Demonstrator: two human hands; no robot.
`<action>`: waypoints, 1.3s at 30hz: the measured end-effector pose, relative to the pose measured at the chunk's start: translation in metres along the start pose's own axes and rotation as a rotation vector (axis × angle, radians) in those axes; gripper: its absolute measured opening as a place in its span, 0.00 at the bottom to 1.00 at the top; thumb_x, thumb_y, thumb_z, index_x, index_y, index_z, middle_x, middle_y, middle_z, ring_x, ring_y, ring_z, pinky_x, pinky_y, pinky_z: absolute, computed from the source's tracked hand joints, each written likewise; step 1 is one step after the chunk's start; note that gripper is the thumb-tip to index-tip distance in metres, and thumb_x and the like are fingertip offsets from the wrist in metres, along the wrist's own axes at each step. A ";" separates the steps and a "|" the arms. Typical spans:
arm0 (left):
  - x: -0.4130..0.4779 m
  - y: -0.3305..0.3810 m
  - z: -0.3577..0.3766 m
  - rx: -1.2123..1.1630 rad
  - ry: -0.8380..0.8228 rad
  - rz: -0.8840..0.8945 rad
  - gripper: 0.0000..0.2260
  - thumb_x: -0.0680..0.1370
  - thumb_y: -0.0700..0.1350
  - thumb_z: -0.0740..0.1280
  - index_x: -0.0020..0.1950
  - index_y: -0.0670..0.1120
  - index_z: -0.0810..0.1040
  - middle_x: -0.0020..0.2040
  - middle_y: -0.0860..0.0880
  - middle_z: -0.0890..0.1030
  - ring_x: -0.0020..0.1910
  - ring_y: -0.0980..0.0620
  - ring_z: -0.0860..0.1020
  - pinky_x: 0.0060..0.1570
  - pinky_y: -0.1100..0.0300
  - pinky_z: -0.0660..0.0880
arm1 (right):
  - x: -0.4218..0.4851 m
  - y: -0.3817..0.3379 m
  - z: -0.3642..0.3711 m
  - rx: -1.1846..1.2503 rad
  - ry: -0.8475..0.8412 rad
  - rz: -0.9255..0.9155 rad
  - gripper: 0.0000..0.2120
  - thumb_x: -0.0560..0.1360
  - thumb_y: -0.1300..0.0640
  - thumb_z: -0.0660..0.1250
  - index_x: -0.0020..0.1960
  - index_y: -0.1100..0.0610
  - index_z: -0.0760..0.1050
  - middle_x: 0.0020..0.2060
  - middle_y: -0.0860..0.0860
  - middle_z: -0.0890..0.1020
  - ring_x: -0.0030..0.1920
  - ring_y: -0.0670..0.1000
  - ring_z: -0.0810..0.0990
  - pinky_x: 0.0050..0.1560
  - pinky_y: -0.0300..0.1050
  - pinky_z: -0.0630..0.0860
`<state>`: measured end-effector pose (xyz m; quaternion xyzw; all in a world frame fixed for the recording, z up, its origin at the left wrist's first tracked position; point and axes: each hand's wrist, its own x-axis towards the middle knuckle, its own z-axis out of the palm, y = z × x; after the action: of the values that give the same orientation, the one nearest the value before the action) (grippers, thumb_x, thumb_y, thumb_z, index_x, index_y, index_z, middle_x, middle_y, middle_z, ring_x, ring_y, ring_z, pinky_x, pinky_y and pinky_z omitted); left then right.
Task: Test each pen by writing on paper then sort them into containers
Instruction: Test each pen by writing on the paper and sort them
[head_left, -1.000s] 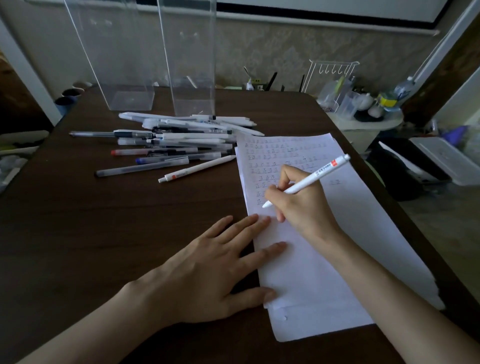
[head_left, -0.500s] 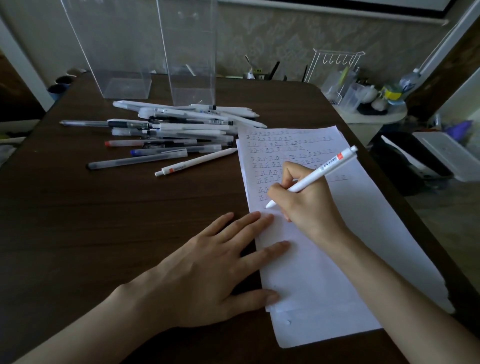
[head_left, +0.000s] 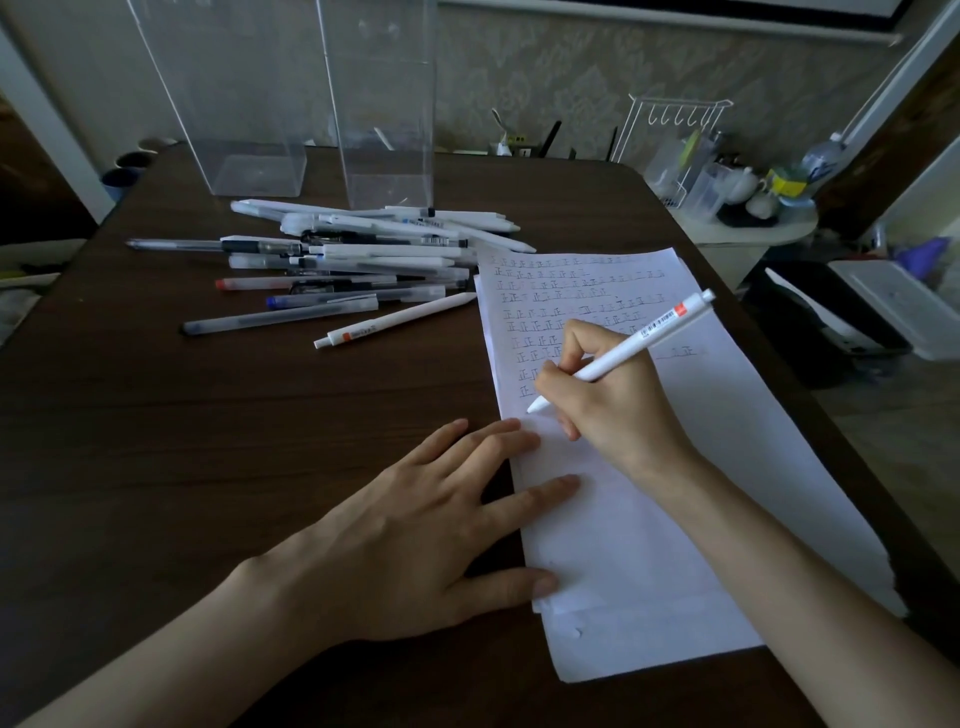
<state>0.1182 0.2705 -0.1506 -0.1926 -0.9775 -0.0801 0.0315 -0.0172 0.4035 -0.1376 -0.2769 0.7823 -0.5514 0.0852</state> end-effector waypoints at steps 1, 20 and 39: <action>0.000 0.000 0.001 -0.002 0.002 0.002 0.28 0.79 0.65 0.48 0.75 0.54 0.59 0.71 0.44 0.66 0.73 0.48 0.61 0.69 0.49 0.52 | 0.000 0.001 0.000 -0.014 -0.001 0.000 0.17 0.71 0.69 0.64 0.31 0.58 0.59 0.19 0.50 0.63 0.18 0.43 0.66 0.28 0.40 0.65; 0.006 -0.011 -0.014 -0.544 0.257 -0.074 0.26 0.70 0.59 0.69 0.67 0.56 0.70 0.58 0.55 0.78 0.59 0.61 0.73 0.59 0.64 0.69 | -0.001 -0.002 -0.002 -0.206 -0.140 -0.166 0.16 0.75 0.62 0.66 0.57 0.44 0.74 0.51 0.49 0.74 0.53 0.31 0.70 0.51 0.20 0.61; -0.098 -0.038 -0.027 0.125 0.213 -0.624 0.30 0.77 0.66 0.45 0.68 0.51 0.72 0.60 0.50 0.79 0.62 0.50 0.75 0.59 0.56 0.67 | 0.044 -0.027 0.047 -0.625 -0.237 -0.475 0.14 0.79 0.60 0.60 0.63 0.56 0.75 0.61 0.50 0.77 0.62 0.51 0.68 0.61 0.38 0.61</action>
<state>0.1952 0.1951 -0.1385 0.1278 -0.9835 -0.0456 0.1193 -0.0244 0.3358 -0.1233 -0.5242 0.8112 -0.2558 -0.0432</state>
